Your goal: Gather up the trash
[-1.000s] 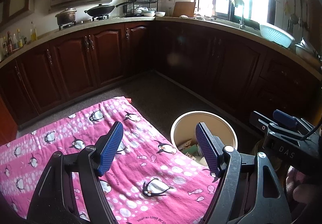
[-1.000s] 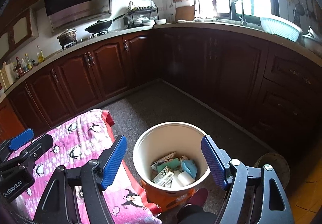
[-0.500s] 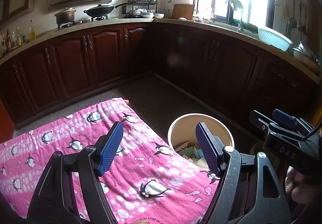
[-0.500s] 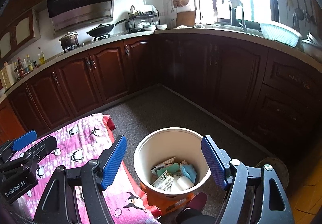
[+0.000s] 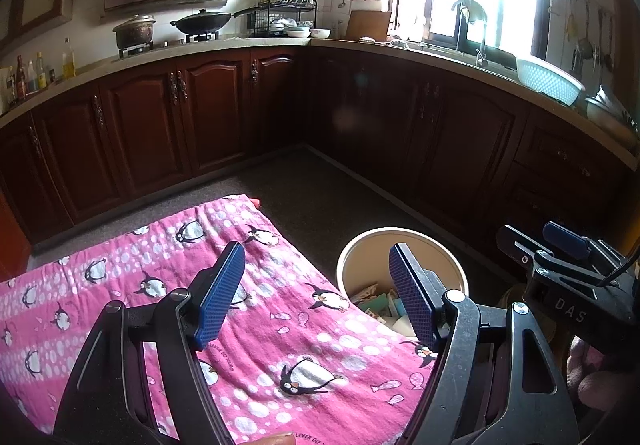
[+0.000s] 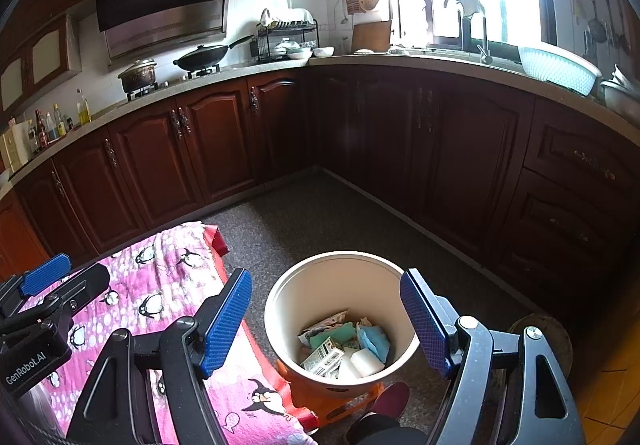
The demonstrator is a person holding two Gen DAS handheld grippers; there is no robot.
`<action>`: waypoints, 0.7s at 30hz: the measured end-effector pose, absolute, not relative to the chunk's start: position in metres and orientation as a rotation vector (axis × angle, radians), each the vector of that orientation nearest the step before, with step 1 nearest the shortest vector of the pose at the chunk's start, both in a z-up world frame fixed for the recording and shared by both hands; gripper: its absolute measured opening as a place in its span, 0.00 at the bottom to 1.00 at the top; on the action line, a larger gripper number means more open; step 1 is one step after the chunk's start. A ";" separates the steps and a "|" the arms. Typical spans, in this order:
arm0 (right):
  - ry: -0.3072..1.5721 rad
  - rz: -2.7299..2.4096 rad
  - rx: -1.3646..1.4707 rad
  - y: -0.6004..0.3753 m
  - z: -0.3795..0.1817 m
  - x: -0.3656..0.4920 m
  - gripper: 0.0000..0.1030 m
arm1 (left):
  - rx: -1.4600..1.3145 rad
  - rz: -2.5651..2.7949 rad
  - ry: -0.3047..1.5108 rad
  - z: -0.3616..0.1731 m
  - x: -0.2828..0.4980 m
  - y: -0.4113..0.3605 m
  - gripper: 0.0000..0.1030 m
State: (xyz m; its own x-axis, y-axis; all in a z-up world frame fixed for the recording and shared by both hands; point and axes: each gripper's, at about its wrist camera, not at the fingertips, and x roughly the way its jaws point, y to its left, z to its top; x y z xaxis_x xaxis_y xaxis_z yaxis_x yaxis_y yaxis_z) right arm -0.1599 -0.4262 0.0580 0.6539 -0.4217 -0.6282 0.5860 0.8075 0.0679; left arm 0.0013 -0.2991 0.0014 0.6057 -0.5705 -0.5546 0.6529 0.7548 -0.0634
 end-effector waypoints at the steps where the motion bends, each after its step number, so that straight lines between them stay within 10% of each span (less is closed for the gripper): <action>1: 0.637 -0.579 0.275 -0.426 0.058 -0.160 0.72 | 0.150 -0.711 0.587 0.001 0.001 -0.299 0.72; 21: 0.647 -0.571 0.277 -0.428 0.056 -0.158 0.72 | 0.165 -0.716 0.583 0.001 -0.002 -0.303 0.72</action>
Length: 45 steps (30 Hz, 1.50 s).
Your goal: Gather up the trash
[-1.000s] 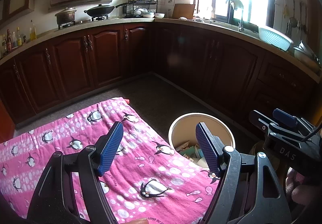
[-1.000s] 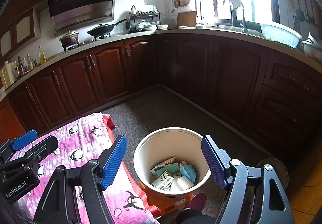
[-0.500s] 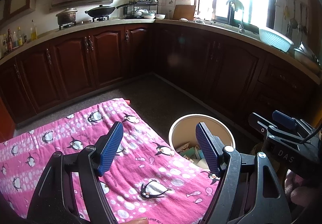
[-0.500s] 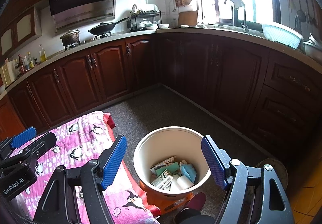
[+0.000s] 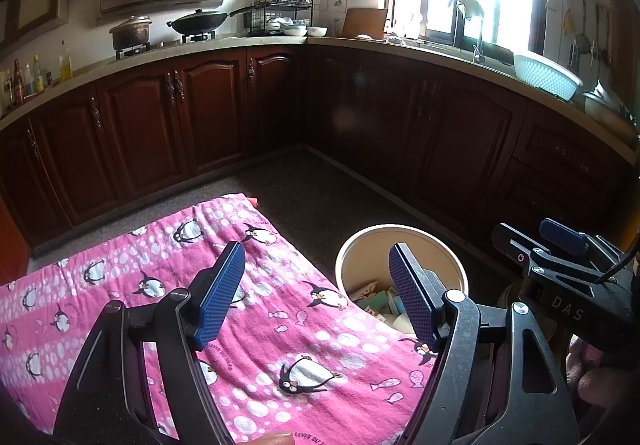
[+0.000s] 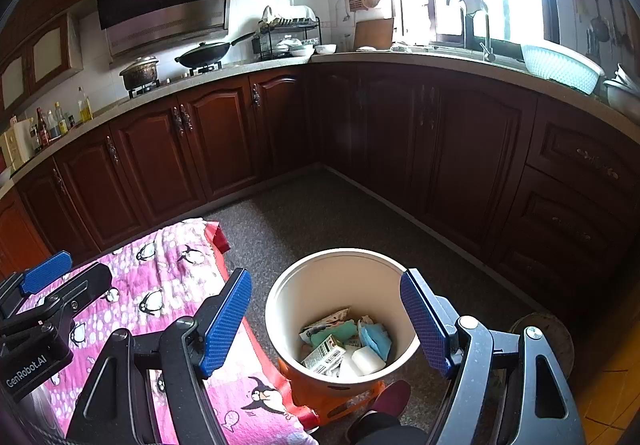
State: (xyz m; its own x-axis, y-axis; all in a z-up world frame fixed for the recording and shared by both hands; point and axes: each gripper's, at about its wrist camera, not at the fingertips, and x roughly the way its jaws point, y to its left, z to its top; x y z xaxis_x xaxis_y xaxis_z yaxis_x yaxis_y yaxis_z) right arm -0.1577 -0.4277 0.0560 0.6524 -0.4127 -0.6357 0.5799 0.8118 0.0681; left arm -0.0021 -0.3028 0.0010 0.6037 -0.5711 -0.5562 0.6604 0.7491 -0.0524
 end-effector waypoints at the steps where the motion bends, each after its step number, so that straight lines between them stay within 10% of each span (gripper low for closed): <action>1: 0.648 -0.571 0.277 -0.428 0.056 -0.158 0.72 | 0.167 -0.716 0.582 0.001 -0.002 -0.303 0.72; 45: 0.670 -0.559 0.277 -0.431 0.051 -0.154 0.73 | 0.169 -0.708 0.592 -0.004 -0.002 -0.303 0.72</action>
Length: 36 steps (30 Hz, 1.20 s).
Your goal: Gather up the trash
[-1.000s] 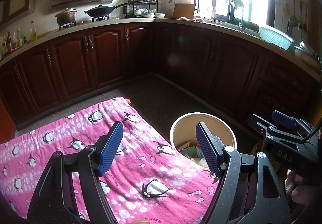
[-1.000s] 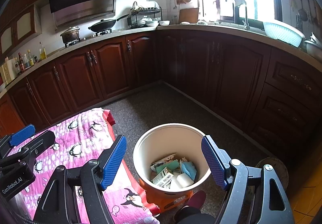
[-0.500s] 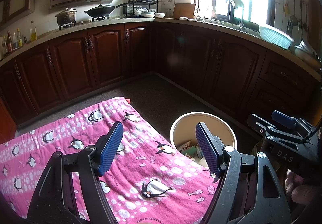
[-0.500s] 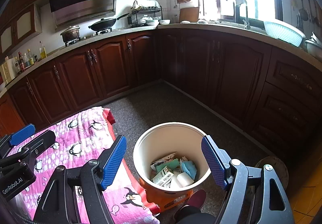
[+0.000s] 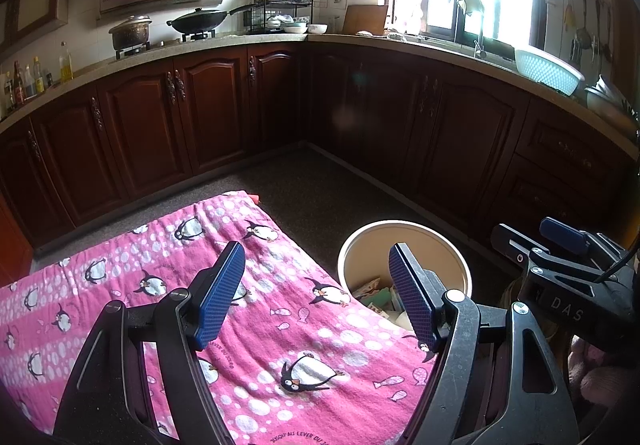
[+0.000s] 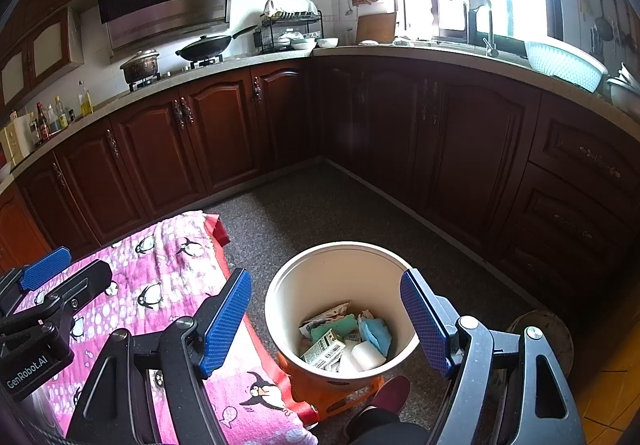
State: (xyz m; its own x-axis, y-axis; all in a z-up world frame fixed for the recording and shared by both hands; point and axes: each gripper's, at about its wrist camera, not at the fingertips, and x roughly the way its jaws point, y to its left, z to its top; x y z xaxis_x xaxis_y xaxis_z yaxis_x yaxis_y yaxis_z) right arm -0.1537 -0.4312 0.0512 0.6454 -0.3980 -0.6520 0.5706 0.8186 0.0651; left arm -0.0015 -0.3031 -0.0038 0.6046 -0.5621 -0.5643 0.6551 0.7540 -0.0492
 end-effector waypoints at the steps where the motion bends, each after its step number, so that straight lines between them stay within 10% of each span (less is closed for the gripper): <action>1: 0.669 -0.559 0.277 -0.431 0.051 -0.154 0.73 | 0.169 -0.708 0.592 -0.004 -0.001 -0.303 0.72; 36: 0.687 -0.549 0.276 -0.432 0.045 -0.148 0.73 | 0.186 -0.733 0.603 -0.009 0.001 -0.300 0.72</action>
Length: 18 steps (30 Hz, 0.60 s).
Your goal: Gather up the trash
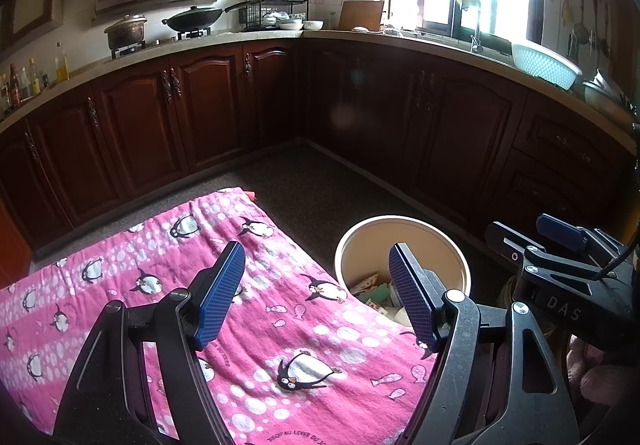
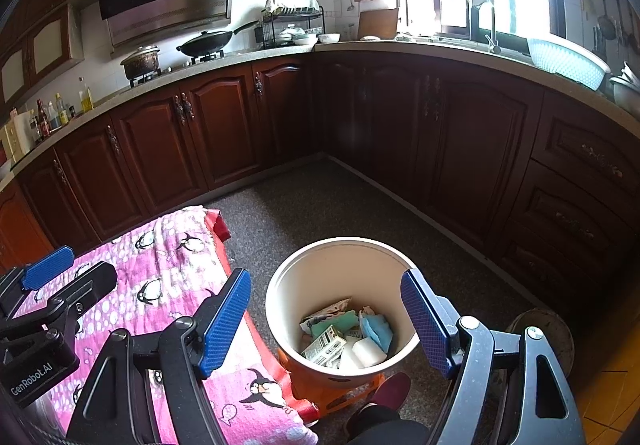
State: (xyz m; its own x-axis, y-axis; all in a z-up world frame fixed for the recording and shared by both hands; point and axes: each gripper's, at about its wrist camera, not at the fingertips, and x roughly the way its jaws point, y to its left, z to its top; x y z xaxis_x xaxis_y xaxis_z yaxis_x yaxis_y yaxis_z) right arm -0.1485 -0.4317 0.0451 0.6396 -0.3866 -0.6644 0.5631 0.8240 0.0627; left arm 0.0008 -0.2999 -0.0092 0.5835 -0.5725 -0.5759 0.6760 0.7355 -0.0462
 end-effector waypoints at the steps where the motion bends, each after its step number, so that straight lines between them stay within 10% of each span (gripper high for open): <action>1: 0.688 -0.549 0.276 -0.432 0.045 -0.148 0.73 | 0.186 -0.735 0.605 -0.010 0.001 -0.300 0.72; 18: 0.709 -0.544 0.275 -0.437 0.040 -0.145 0.73 | 0.172 -0.787 0.611 -0.017 0.005 -0.299 0.72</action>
